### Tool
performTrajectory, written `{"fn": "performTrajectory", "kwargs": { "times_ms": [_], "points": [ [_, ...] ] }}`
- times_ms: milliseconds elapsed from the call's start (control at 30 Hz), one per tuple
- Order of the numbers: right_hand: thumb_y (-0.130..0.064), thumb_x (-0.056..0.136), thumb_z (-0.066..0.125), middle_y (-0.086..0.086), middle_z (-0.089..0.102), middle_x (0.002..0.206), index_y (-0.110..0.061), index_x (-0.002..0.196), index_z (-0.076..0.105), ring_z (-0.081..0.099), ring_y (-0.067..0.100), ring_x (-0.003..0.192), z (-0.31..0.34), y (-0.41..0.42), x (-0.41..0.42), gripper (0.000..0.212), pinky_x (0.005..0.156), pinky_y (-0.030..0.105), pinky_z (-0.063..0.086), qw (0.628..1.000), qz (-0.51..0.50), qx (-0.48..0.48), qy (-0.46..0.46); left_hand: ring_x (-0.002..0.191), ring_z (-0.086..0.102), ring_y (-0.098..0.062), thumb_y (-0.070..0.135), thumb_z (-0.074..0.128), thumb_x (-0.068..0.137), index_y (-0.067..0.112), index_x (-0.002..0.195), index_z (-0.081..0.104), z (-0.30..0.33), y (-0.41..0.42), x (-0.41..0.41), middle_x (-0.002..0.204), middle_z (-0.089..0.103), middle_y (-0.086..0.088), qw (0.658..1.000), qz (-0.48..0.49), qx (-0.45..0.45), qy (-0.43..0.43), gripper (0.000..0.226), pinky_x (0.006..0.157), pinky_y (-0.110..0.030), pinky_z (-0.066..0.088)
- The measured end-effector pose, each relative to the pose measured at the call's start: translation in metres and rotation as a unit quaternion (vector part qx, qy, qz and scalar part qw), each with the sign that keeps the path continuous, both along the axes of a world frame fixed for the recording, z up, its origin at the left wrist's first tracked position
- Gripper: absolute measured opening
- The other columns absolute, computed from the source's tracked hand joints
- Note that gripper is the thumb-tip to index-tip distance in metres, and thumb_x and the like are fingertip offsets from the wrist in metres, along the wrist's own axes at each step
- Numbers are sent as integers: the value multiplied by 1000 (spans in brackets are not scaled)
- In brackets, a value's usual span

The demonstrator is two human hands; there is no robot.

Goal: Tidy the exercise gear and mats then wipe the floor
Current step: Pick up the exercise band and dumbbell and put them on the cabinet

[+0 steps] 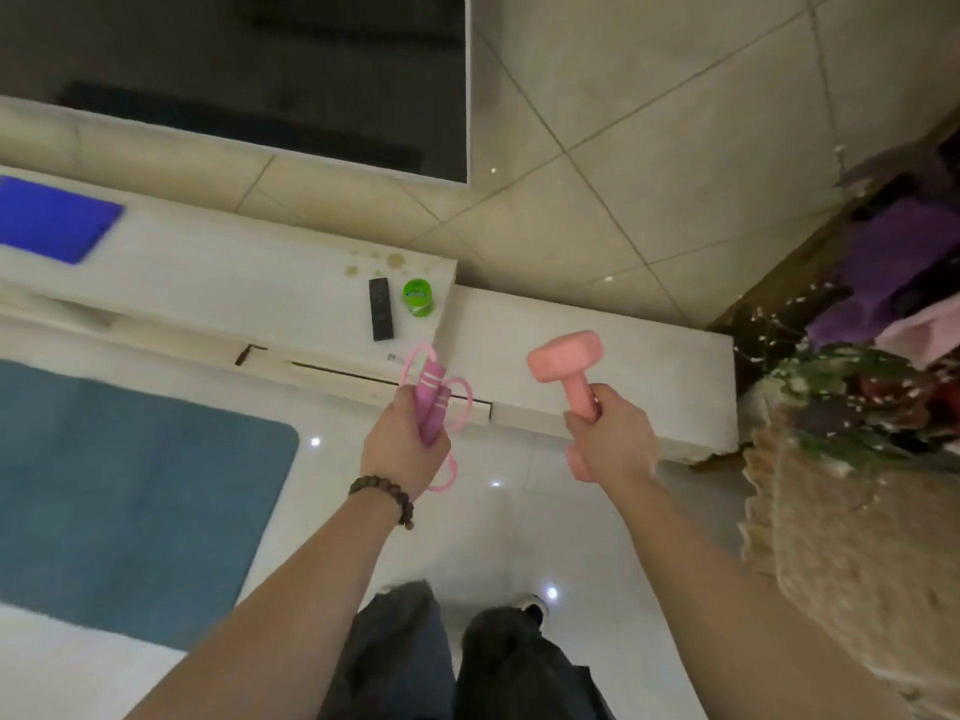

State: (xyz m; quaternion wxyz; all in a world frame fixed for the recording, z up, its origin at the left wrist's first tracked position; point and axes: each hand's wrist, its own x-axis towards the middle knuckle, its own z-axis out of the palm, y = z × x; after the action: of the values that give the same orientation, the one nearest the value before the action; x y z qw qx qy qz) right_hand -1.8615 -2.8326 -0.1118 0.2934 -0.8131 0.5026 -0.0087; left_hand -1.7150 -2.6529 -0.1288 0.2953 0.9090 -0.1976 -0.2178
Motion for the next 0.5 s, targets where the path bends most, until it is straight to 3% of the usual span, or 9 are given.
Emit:
{"fn": "performTrajectory", "kwargs": {
  "times_ms": [200,367,500],
  "points": [
    [-30,85,59,-1,61,79,-23,93,58,55,23,72,-20,-43,41,11,62,30,38,998,56,14,7,68,57,-17,17,62,81,20,101,43,-13,-30,14,79,57,2,1000,17,16,16,27,60,-29,43],
    [-30,86,57,0,64,81,-22,93,58,58,23,73,-42,-69,79,10,65,31,45,995,87,24,32,71,60,-15,22,63,83,21,109,46,-37,-59,51,81,59,5,999,6,11,32,31,66,-35,53],
    [-28,87,57,1,64,81,-22,93,59,59,24,74,-72,-93,113,9,68,34,48,995,82,39,42,75,60,-21,22,61,84,20,115,46,-70,-87,88,86,62,1,998,-42,25,42,35,71,-35,52]
  ]
}}
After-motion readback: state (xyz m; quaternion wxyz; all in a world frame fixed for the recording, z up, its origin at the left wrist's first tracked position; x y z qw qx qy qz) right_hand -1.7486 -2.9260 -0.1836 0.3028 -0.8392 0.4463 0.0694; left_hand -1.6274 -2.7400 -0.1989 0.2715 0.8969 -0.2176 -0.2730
